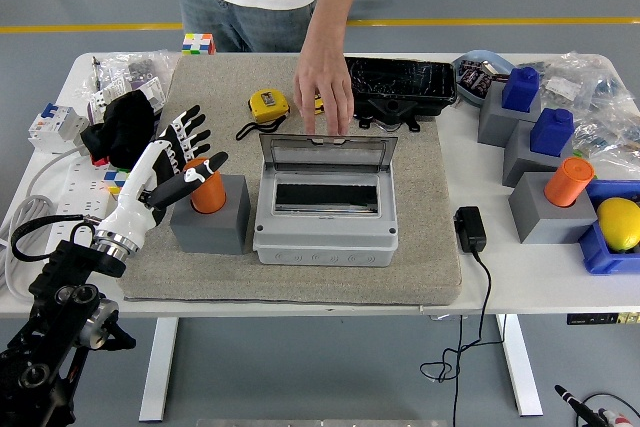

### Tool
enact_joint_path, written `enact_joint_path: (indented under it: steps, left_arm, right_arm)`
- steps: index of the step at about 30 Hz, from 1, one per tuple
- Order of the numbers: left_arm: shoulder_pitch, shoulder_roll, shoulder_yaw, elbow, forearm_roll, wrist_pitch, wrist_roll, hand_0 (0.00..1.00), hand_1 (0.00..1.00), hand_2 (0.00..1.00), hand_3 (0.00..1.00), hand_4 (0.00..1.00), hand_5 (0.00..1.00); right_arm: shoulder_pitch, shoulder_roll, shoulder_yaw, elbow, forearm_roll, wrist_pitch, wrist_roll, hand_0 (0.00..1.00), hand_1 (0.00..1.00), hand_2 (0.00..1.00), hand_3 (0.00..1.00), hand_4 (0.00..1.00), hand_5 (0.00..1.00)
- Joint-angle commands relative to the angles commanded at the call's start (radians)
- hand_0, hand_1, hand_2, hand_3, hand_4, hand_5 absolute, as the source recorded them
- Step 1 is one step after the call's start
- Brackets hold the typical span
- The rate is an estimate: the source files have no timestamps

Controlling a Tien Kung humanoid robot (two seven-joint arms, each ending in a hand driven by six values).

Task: Fetch the battery,place it into the box,close the lid of the box

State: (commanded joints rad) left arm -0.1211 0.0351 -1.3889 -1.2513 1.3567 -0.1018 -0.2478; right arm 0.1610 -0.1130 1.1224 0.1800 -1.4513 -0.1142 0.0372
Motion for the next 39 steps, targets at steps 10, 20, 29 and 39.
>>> enact_joint_path:
  steps: [10, 20, 29, 39]
  left_arm:
    - [0.0, 0.001, 0.008, 0.012, 0.002, 0.005, 0.0, 0.82, 0.892, 0.87, 0.906, 0.998, 0.206]
    - [0.0, 0.001, 0.027, 0.021, -0.001, 0.007, 0.001, 0.849, 0.92, 0.908, 0.943, 0.998, 0.197]
    - [-0.01, -0.003, 0.043, 0.027, -0.006, 0.027, -0.006, 0.847, 0.921, 0.899, 0.936, 0.998, 0.193]
    - [-0.014, -0.006, 0.052, 0.035, -0.021, 0.042, -0.012, 0.762, 0.849, 0.817, 0.837, 0.998, 0.188]
  right_arm:
    - [-0.001, -0.001, -0.005, 0.0, 0.001, 0.0, 0.0, 0.894, 0.866, 0.81, 0.855, 0.998, 0.998]
    - [-0.003, 0.001, -0.011, 0.0, 0.006, 0.0, 0.0, 0.895, 0.866, 0.809, 0.854, 0.998, 0.998]
    - [-0.002, 0.002, -0.006, 0.0, 0.004, 0.0, 0.0, 0.895, 0.865, 0.809, 0.855, 0.998, 0.998]
    - [-0.001, 0.002, 0.005, 0.0, -0.001, 0.001, 0.001, 0.894, 0.866, 0.809, 0.853, 0.998, 0.998]
